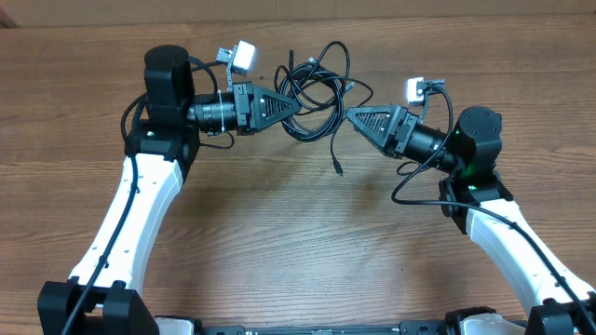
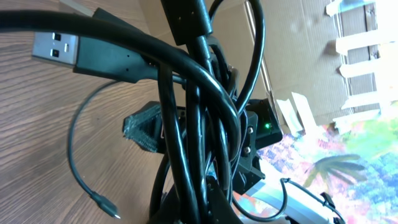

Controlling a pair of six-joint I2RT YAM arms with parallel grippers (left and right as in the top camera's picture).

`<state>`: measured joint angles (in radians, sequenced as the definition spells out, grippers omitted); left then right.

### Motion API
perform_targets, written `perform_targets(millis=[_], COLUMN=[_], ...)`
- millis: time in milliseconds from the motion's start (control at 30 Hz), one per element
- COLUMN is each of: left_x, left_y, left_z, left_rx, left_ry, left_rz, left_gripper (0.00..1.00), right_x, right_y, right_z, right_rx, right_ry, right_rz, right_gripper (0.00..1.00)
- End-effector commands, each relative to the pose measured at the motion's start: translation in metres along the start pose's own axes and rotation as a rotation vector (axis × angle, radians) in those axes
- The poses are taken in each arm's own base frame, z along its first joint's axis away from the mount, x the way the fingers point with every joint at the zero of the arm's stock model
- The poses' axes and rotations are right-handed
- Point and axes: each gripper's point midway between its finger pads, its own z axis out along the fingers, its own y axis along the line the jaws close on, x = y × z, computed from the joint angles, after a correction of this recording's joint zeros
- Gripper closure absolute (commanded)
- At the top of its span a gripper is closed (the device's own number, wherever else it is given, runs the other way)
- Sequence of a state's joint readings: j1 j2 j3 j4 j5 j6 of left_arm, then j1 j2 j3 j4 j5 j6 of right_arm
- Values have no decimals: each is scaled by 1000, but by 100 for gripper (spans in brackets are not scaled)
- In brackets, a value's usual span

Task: Untangle cables

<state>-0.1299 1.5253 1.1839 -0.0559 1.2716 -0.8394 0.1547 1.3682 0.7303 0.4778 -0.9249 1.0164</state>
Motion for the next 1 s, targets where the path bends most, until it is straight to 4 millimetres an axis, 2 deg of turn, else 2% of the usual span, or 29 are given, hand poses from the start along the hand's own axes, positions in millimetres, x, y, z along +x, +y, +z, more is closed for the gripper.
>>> perform_targets(millis=[0,200,433,700,967], left_x=[4,3,2,2,7], left_y=[-16,-24,-23,-22,-22], left_z=[6,9,9,11,27], left_rx=[32,56,50,44,26], left_ry=[28,35,24,20,22], left_rz=[29,51,71,144,168], left_gripper=[96,96,96,96,96], right_x=[1,-2,-1,-7,-7], right_y=[5,4,6,28,28], right_z=[7,9,10,9,9], right_rx=[-3,10,2,-78,-79], right_ry=[-8,-31,-28,-43,-42], right_rz=[3,-8,15,-16,-10], right_gripper=[0,0,0,0,0])
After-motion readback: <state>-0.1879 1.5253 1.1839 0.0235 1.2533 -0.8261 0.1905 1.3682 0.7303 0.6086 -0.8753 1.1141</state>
